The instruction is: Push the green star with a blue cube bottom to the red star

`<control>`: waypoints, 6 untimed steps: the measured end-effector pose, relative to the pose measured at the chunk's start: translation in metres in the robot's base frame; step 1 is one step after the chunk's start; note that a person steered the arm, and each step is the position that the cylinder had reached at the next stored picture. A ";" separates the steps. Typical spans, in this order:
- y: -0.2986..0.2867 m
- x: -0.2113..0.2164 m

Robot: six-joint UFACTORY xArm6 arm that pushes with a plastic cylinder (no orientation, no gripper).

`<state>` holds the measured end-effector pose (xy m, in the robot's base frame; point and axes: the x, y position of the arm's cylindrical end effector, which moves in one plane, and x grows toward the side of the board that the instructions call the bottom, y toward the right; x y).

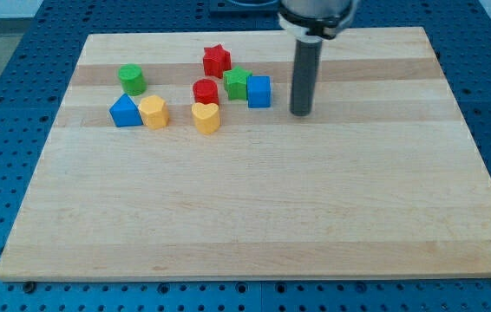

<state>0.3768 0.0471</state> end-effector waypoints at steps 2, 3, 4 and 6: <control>0.009 -0.013; 0.023 -0.015; 0.007 -0.022; -0.025 -0.025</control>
<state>0.3520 0.0218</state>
